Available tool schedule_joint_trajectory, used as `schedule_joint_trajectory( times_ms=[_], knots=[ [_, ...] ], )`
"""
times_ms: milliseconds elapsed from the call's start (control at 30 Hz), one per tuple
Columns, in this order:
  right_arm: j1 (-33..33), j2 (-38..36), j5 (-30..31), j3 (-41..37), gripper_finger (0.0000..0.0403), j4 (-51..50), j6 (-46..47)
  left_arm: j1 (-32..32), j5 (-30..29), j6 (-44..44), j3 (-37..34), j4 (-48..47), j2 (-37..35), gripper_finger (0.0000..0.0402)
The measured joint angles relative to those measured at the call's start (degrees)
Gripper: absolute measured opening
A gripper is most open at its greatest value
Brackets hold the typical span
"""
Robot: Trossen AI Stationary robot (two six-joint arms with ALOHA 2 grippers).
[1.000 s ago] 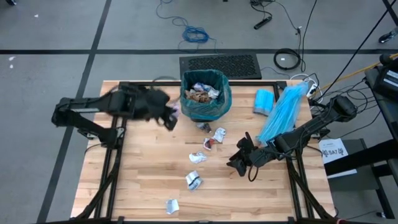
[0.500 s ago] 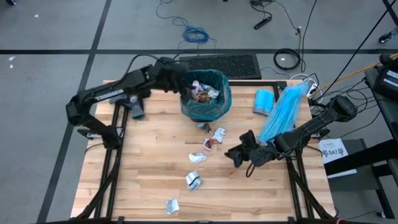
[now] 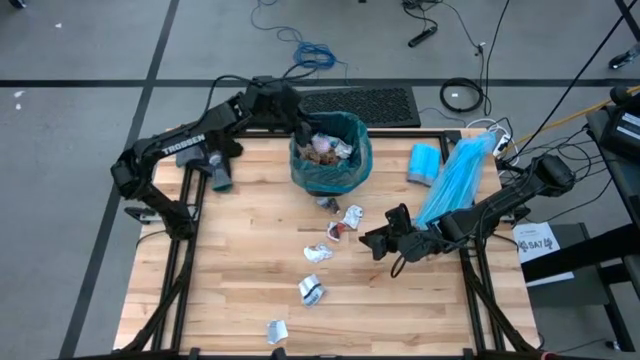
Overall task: Place trash/remove bag and relplace
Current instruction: Put the pink plastic into the trash bin, then put the white paper into the trash bin
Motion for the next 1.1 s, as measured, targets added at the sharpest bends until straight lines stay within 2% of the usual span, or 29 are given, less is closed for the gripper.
schedule_joint_trajectory(
  times_ms=[200,367,633,767,933,1033,1100],
  knots=[
    [0.0,0.0,0.0,0.0,0.0155,-0.2,0.0,1.2,1.9,-0.4,0.0,-0.6,-0.4,0.0158],
    [-0.1,0.0,0.0,0.0,0.0155,-0.4,-1.0,1.1,2.8,-0.5,1.5,-8.3,-2.8,0.0160],
    [-0.1,0.0,-0.2,0.0,0.0155,-2.1,-2.0,-3.0,-5.1,-2.1,2.7,-25.6,-10.6,0.0155],
    [0.0,0.0,-0.2,0.0,0.0155,-2.2,-4.0,-9.1,-13.1,-6.6,2.7,-34.5,-14.6,0.0154],
    [0.0,0.0,-0.5,0.0,0.0155,-2.2,-6.2,-21.3,-23.7,-16.7,2.2,-42.2,-16.7,0.0154],
    [0.0,0.0,-0.8,0.0,0.0155,-2.2,-7.6,-29.6,-27.0,-25.2,-0.3,-43.8,-17.1,0.0154],
    [-0.1,0.0,-2.7,0.0,0.0155,-2.2,-8.9,-35.2,-27.2,-31.7,-2.7,-43.8,-17.0,0.0154]
  ],
)
